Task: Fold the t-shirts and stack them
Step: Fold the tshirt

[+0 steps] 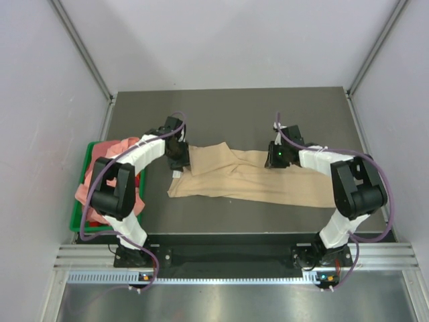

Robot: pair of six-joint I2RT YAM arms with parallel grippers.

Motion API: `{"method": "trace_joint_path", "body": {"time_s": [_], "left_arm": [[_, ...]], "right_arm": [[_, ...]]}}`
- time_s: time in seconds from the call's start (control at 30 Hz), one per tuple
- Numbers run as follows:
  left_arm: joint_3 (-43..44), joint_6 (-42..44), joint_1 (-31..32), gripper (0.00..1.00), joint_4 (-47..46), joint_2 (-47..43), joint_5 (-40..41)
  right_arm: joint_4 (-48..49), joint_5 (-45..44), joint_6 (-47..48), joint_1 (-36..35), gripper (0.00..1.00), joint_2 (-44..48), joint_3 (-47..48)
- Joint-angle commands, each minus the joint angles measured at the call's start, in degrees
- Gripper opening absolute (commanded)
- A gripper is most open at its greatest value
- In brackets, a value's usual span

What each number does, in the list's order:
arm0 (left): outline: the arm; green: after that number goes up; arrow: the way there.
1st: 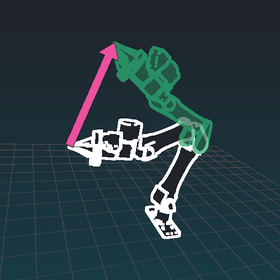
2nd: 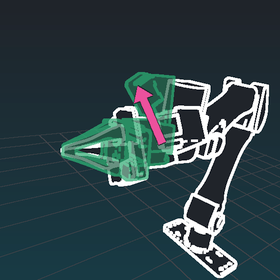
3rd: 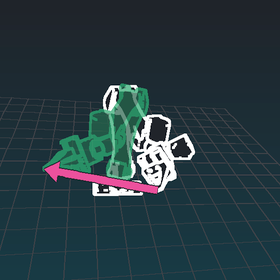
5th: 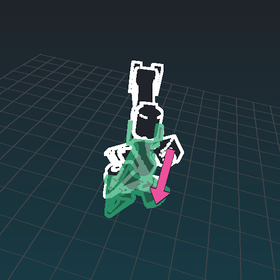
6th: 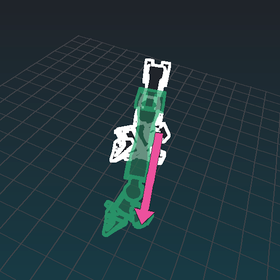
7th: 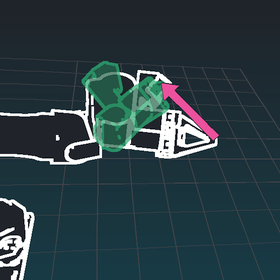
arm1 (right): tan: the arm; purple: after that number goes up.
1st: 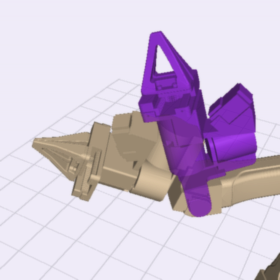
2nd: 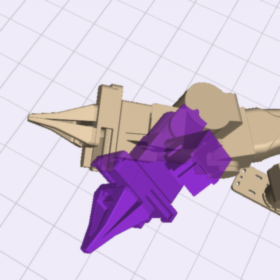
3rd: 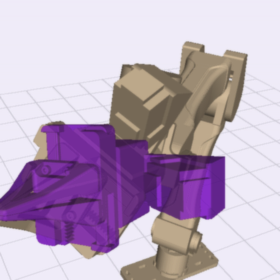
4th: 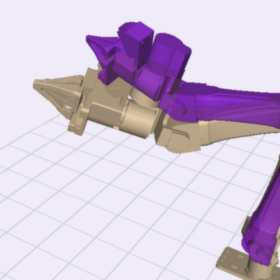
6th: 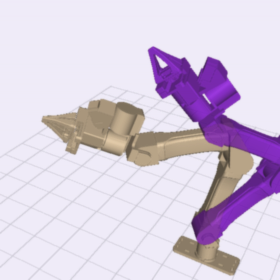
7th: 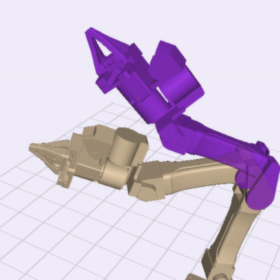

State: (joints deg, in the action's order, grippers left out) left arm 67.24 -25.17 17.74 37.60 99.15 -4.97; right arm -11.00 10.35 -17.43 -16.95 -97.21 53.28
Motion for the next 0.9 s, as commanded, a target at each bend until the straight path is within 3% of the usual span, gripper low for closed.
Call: {"method": "trace_joint_path", "body": {"time_s": [0.0, 0.3, 0.7, 0.77, 0.8, 0.87], "left_arm": [[4.6, -0.8, 0.2, 0.4, 1.5, -1.4, 0.1], [7.5, -0.2, -1.6, 0.37, -1.3, 4.0, -5.0], [10.3, 0.7, -2.0, 0.38, -3.3, 9.0, -6.4], [10.1, 1.0, -2.0, 0.31, -3.8, 9.1, -7.2], [9.9, 0.9, -2.1, 0.19, -4.0, 9.2, -7.6], [9.8, 0.8, -2.0, 0.11, -3.8, 8.6, -7.7]], "right_arm": [[2.0, -0.2, 2.0, -1.0, 0.25, 0.0, -0.3], [-0.2, 5.3, 3.9, -4.8, 0.29, 1.8, 7.0], [2.8, 7.4, 7.1, -12.0, 0.38, -10.6, 21.2], [2.8, 7.3, 8.3, -12.8, 0.39, -12.9, 23.2], [2.7, 7.2, 8.6, -13.5, 0.39, -13.5, 23.7], [2.3, 6.6, 9.1, -14.2, 0.39, -14.8, 25.3]]}}
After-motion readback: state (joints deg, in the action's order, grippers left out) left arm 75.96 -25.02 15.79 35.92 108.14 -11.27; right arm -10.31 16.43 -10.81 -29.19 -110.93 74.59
